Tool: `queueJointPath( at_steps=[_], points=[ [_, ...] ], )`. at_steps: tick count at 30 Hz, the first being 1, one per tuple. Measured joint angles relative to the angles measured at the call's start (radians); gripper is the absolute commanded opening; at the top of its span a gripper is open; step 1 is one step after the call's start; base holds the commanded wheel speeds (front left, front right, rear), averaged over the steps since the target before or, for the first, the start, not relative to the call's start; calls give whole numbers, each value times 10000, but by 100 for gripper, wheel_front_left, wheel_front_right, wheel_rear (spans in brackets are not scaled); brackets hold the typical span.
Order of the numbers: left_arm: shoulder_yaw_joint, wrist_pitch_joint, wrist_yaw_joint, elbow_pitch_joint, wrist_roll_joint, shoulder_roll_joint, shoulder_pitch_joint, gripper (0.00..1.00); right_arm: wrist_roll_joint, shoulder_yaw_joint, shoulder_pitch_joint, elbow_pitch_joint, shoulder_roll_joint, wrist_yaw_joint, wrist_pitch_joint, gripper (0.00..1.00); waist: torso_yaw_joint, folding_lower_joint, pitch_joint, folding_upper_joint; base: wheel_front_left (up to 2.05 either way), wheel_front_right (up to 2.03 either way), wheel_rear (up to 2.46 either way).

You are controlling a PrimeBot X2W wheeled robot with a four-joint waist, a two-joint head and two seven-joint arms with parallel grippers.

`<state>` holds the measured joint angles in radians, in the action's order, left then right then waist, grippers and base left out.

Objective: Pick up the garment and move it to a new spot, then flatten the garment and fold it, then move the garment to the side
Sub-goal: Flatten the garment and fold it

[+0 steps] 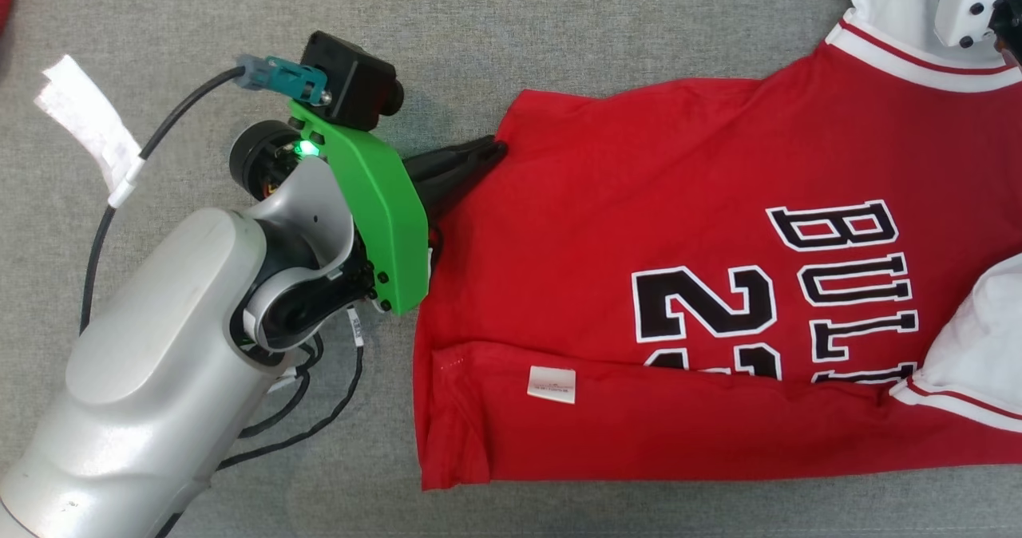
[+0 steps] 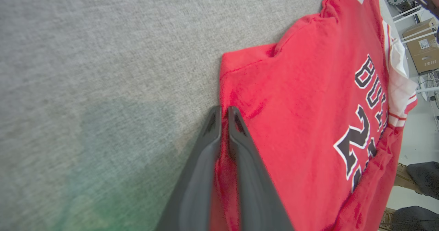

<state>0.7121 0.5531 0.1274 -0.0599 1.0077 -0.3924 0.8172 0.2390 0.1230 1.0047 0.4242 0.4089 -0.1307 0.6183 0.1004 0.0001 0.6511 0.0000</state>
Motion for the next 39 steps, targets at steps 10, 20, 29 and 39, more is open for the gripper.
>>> queueJointPath(
  at_steps=[10,20,29,39],
  points=[
    [-21,-581,2,-67,19,-136,-15,0,23,-52,284,466,-35,-10,-1007,0,-32,0,-158,0,0,0,0],
    [-399,-1473,-155,351,-190,-295,-423,0,1141,-412,51,-176,405,-10,-1987,0,-224,0,-611,0,0,0,0],
    [-238,-2558,-732,945,-1093,-428,-1471,0,2673,-792,-2940,-2257,1070,-8,-2769,0,-541,0,-1438,0,0,0,0],
    [36,-4353,-1787,1442,-2019,-401,-3721,0,3335,-1820,-6946,-4592,976,-8,-2986,0,-986,-1,-2665,0,0,0,0]
  ],
)
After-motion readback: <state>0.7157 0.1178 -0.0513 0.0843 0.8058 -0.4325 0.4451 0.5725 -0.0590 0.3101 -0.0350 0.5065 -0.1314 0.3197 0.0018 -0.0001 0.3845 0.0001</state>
